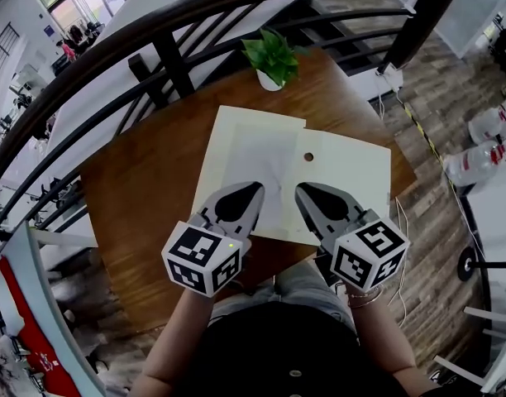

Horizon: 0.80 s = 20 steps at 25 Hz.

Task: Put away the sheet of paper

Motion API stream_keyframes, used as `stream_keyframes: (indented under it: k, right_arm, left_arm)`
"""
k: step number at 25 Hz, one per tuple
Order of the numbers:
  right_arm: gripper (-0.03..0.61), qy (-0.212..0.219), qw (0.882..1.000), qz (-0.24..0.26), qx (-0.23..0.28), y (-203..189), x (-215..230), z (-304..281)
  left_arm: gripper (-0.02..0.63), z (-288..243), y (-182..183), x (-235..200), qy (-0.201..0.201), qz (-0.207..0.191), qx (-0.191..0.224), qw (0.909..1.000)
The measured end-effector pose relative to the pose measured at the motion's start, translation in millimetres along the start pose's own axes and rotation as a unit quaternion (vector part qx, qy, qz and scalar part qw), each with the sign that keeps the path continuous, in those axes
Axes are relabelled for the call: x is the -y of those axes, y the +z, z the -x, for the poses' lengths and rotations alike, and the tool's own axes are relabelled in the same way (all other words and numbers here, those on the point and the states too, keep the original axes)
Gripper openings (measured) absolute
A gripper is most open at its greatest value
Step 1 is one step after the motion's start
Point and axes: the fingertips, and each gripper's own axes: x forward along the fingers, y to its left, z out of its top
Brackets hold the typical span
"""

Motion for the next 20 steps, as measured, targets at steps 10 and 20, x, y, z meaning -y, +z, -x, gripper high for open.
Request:
stream_keyframes:
  k: [10, 20]
  right_arm:
    - [0.029, -0.004, 1.000, 0.005, 0.007, 1, -6, 1]
    - [0.029, -0.037, 0.999, 0.030, -0.003, -9, -3, 4]
  left_arm:
    - [0.020, 6, -4, -6, 0.019, 0.025, 0.004, 0.9995]
    - [0.020, 8, -17, -9, 0.031, 0.048, -0.015, 0.9983]
